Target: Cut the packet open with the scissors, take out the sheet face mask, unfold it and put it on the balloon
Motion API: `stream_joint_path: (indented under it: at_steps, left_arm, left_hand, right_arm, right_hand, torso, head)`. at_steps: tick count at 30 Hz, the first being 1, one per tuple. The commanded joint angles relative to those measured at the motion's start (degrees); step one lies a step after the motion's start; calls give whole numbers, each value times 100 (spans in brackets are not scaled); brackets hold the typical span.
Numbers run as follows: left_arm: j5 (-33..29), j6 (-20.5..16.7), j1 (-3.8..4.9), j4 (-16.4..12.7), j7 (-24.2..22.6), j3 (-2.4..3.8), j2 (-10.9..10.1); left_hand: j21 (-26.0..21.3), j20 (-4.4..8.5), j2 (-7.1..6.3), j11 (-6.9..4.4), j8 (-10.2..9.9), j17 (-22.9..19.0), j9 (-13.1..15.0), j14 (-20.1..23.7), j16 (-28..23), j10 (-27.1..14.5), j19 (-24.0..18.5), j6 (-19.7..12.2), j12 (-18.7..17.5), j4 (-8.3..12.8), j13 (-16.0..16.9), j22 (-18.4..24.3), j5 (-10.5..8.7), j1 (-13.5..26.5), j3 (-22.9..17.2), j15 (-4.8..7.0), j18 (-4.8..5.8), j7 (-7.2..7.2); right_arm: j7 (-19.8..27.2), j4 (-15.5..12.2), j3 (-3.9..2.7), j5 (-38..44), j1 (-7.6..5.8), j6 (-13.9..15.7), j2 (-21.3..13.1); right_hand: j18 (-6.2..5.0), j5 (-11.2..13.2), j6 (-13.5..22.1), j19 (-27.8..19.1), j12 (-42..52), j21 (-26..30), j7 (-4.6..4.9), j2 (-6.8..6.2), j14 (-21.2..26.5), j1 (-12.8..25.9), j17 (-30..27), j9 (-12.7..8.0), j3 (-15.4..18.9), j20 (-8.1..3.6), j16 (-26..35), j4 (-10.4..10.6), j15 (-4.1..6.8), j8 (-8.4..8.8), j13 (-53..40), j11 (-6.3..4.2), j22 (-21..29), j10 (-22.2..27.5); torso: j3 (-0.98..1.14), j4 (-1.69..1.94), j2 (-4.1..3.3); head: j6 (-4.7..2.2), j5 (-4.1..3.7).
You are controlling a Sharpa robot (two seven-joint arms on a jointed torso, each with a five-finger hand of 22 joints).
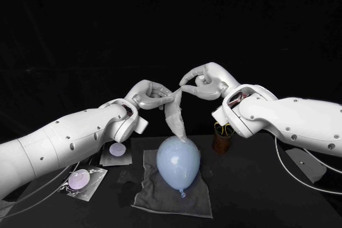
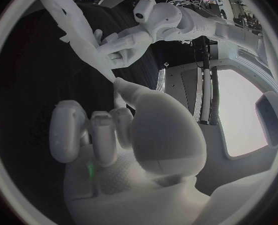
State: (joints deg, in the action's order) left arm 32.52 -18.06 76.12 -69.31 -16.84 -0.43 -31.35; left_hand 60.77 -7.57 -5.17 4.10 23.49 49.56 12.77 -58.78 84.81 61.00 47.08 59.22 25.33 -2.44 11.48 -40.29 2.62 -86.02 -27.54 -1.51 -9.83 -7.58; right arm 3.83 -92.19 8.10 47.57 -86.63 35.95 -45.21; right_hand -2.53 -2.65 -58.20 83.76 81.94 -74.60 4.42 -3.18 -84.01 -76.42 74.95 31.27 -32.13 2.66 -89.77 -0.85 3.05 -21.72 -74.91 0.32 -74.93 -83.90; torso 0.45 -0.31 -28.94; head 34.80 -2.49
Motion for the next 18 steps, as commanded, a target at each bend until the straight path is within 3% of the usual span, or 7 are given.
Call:
stream_joint_path:
  at_steps: [1, 7, 13, 16, 18]
  left_arm:
    - [135, -23, 53, 40, -85, 5, 45]
    - [152, -21, 168, 167, -162, 6, 156]
    - [123, 149, 305, 356, -304, 7, 252]
    - [116, 283, 368, 434, -368, 8, 268]
    - [110, 433, 420, 503, -437, 8, 269]
  left_hand:
    - [50, 11, 24, 4, 34, 113, 274, -137, 63, -14, -30, -57, 51, -12, 16, -28, 13, 51, -29, 9, -65, -12]
    - [128, 26, 10, -28, 66, 266, 329, -350, 137, 43, -3, -71, 119, 4, 52, -68, 13, 77, -41, 39, -72, 0]
    - [151, 35, 3, -47, 79, 249, 355, -372, 146, 94, 3, -72, 160, 4, 71, -78, 12, 95, -42, 54, -71, 8]
    - [155, 38, -1, -57, 81, 222, 363, -361, 144, 118, 0, -75, 176, 7, 78, -81, 12, 96, -43, 62, -71, 13]
    - [156, 39, -2, -58, 81, 206, 364, -350, 142, 119, 0, -75, 177, 8, 78, -81, 12, 95, -43, 62, -71, 13]
  right_arm:
    - [12, -34, -8, 12, -8, -245, 35]
    - [146, -11, -6, -150, -9, -232, 175]
    - [389, 51, -6, -504, -9, -247, 251]
    - [477, 80, -6, -630, -10, -322, 271]
    - [529, 97, -5, -707, -11, -435, 279]
  right_hand:
    - [-61, -13, 23, 28, -80, 80, 19, 37, -599, 102, 1505, 100, -46, 10, -23, 13, 33, -42, -998, -14, -1086, -228]
    - [-68, -13, 46, 11, -116, 119, 21, 26, -599, 119, 1505, 105, -44, 13, -23, 16, 29, -44, -978, -11, -1076, -211]
    - [-90, -12, 237, -42, -227, 246, 66, -5, -599, 171, 1505, 97, -8, 30, -23, 22, 4, 19, -919, 24, -1042, -158]
    - [-143, -12, 479, -181, -637, 575, 176, -81, -599, 330, 1505, 20, 138, 76, -23, 123, -71, 189, -694, 116, -955, 59]
    - [-193, 6, 745, -333, -950, 926, 316, -264, -546, 515, 1327, -95, 322, 136, 73, 229, -165, 418, -525, 240, -862, 247]
  torso:
    - [-1, -3, -5]
    - [2, 6, 3]
    - [-3, -9, 5]
    - [0, -4, 2]
    - [3, 0, 4]
  head:
    - [-22, 7]
    - [-69, 0]
    - [-148, -3]
    - [-172, 0]
    - [-188, -7]
